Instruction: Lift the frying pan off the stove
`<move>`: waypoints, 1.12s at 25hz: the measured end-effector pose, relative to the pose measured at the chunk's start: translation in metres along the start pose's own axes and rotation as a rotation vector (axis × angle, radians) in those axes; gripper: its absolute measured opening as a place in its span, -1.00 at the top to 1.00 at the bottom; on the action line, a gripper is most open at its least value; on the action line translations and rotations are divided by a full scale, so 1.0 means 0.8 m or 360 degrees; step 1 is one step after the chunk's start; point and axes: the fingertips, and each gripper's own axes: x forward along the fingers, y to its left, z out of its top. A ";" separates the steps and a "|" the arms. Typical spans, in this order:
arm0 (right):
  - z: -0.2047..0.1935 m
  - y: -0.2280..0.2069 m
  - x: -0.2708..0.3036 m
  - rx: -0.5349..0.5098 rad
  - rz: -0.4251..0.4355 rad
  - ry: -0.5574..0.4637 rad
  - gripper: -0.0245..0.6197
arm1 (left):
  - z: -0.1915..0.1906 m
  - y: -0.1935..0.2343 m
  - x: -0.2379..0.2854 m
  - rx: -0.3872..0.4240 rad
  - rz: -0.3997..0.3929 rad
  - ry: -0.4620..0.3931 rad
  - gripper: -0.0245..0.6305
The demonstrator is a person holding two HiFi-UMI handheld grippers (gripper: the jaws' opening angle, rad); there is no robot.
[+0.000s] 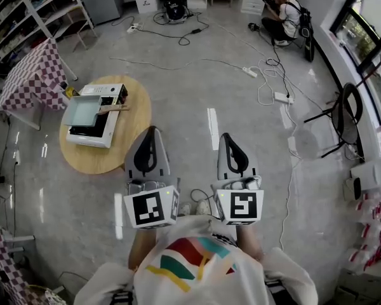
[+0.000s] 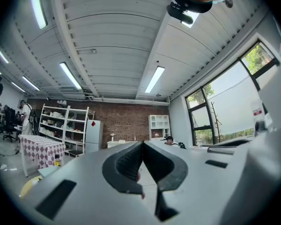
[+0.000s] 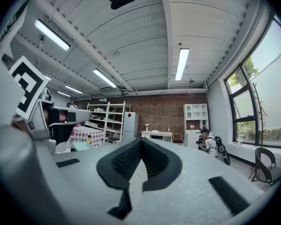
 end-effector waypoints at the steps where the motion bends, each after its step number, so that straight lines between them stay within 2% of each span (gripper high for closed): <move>1: 0.000 -0.002 0.001 0.0038 0.0011 -0.0021 0.94 | -0.001 -0.002 0.001 0.0000 0.0004 0.0001 0.91; 4: -0.004 -0.010 0.002 0.0099 0.0039 -0.0036 0.94 | -0.003 -0.004 0.004 -0.0007 0.0021 -0.0012 0.91; 10: -0.015 -0.018 -0.004 0.0084 0.0091 -0.0045 0.94 | -0.009 -0.013 0.003 -0.0023 0.0043 -0.0028 0.91; 15: -0.016 -0.030 -0.001 0.0075 0.0077 -0.0006 0.94 | -0.008 -0.020 0.011 -0.0016 0.0037 -0.0048 0.91; 24: 0.001 -0.047 0.030 0.0034 0.0070 -0.0121 0.94 | 0.003 -0.036 0.065 -0.0021 -0.0060 -0.0139 0.91; 28: 0.017 -0.049 0.073 -0.0040 0.0069 -0.0206 0.94 | -0.003 -0.037 0.102 -0.0027 -0.0131 -0.0170 0.91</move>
